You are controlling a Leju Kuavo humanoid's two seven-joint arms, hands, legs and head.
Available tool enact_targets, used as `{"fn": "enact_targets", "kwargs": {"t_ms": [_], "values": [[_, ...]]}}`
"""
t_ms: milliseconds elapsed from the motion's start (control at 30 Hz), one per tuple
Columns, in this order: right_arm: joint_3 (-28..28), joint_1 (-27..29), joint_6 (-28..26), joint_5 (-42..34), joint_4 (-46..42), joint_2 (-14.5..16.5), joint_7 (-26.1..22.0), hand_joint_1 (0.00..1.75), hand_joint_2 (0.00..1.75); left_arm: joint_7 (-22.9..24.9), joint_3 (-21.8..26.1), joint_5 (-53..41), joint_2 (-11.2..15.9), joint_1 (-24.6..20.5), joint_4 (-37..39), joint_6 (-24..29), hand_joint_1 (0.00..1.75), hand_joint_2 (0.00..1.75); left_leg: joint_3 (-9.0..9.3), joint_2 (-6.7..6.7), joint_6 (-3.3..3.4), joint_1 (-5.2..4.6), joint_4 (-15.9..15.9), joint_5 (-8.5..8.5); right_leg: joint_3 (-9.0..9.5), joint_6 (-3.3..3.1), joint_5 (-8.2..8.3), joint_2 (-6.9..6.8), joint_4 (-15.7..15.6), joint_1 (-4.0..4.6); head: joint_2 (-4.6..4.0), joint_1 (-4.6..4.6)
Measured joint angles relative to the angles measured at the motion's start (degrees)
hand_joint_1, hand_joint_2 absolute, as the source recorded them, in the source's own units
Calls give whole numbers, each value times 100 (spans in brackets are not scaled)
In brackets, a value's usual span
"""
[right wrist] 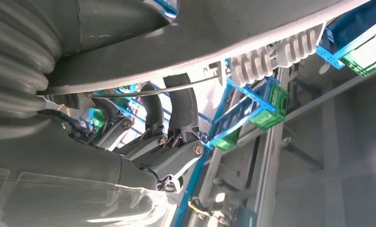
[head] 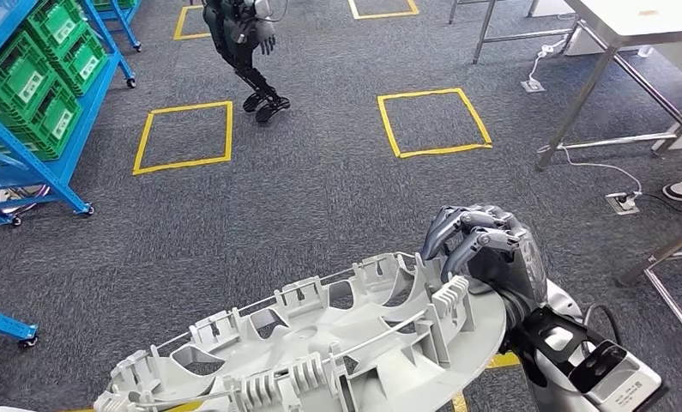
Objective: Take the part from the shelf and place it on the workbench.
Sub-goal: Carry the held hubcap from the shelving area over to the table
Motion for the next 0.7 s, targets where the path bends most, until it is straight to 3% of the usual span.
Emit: {"fn": "enact_targets", "kwargs": {"t_ms": [67,133,200,267,300,333,400,467,500,567,633,700], "values": [[15,-44,-8,19,-1,12,19,175,175,-1,5,11,-14,-9,-2,19,0,175,50,140,2,-1,-87,58,-44,69,39,85,-21,-19,0,-24],[24,-112,-29,37,-2,5,33,175,175,-2,9,21,-42,-16,-2,40,0,175,108,298,-1,28,-223,148,-158,114,-93,-120,158,13,0,-9],[28,-166,-58,43,-2,-7,36,175,175,-2,25,31,-72,3,-1,51,0,175,122,472,-6,41,-284,185,-426,154,-455,-443,769,43,0,9],[34,-172,-80,50,-2,-21,27,175,175,-12,45,44,-102,20,0,50,0,175,115,657,-13,50,-279,180,-673,216,-693,-562,1373,27,0,17],[37,-169,-91,59,-2,-34,16,175,175,-25,51,49,-114,22,0,41,0,175,114,738,-23,60,-275,172,-674,246,-670,-590,1426,11,0,18],[39,-169,-105,73,-3,-47,-1,175,175,-45,54,51,-128,20,0,26,0,175,116,812,-42,77,-264,159,-560,275,-554,-626,1248,-9,0,19],[38,-168,-151,110,-18,-78,-57,175,175,-98,54,49,-139,18,-2,-9,0,175,116,935,-116,96,-206,108,-124,319,-255,-839,492,-37,0,23],[26,-149,-212,141,-58,-110,-128,175,175,-149,53,21,-141,16,-4,-35,0,175,107,1027,-196,84,-120,44,144,270,-124,-1006,2,-40,0,19],[16,-133,-240,151,-82,-128,-155,175,175,-167,52,0,-141,16,-5,-45,0,175,105,1069,-220,72,-98,26,156,220,-137,-1012,-32,-29,0,16],[-6,-108,-286,168,-141,-158,-176,175,175,-183,52,-40,-157,10,-4,-66,0,175,106,1151,-252,85,-81,0,132,127,-120,-881,-24,-27,0,9],[-21,-107,-326,188,-212,-168,-163,175,175,-187,51,-61,-173,-6,-4,-92,0,175,27,989,-295,120,115,-169,123,59,-96,-764,-31,-37,0,3],[-25,-108,-356,204,-267,-167,-139,175,175,-187,50,-66,-181,-8,-4,-113,0,175,-254,681,-323,145,752,-525,113,12,-76,-651,-35,-39,0,-3]]}}
